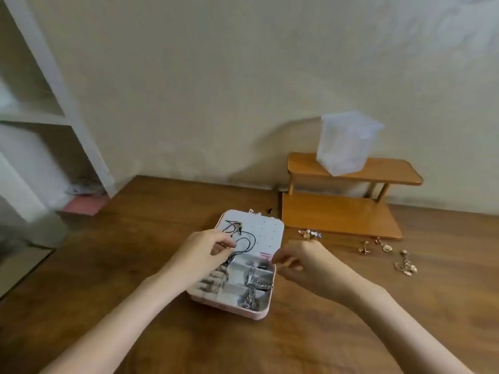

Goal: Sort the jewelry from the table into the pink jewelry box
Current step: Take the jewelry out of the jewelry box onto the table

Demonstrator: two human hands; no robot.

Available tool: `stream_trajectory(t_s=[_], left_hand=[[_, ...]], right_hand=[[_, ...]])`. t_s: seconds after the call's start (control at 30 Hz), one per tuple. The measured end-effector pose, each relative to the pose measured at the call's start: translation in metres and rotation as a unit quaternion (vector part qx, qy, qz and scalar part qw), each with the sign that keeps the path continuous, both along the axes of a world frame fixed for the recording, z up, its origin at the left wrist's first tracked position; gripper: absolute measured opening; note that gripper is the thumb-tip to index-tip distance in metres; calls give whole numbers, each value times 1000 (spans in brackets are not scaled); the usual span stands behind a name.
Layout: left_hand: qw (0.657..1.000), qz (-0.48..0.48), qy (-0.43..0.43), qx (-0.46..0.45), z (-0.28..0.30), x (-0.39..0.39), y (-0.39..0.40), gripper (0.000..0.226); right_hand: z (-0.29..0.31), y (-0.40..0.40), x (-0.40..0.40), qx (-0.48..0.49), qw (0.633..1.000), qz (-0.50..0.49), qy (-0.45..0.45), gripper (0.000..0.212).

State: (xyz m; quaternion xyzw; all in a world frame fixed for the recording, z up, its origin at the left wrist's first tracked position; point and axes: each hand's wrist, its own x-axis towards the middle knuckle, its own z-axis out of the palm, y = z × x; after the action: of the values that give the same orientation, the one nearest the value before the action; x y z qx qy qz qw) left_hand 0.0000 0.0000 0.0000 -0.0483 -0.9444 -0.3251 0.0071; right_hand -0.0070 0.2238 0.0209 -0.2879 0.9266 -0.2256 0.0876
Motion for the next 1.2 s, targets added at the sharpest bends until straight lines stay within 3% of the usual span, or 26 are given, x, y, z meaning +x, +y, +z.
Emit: stream_trajectory(t_s=[0.17,0.27,0.47,0.6,0.77,0.97,1.2], left_hand=[[992,-90,16,-91,-52,5,10,40],[985,-118,38,-119,-61,17,16,42],[987,-88,13,-135,-69,30,23,36],[990,-54,5,-134,-73,35,29,36],[988,-15,-18,-151,-73,39,36,39],[982,-1,-49,-180,-61,42,44,41],[986,-48,-59,-147,-51,50,64,37]], right_hand=[[-60,-33,-5,58,995,71,29,33],[-70,-40,2,71,994,65,54,34],[-71,-37,20,163,984,16,76,35],[-75,-38,25,55,991,-62,108,33],[-71,-37,24,-44,971,-164,166,40],[-15,-20,33,-141,926,-206,283,32],[64,3,61,-350,854,-235,305,28]])
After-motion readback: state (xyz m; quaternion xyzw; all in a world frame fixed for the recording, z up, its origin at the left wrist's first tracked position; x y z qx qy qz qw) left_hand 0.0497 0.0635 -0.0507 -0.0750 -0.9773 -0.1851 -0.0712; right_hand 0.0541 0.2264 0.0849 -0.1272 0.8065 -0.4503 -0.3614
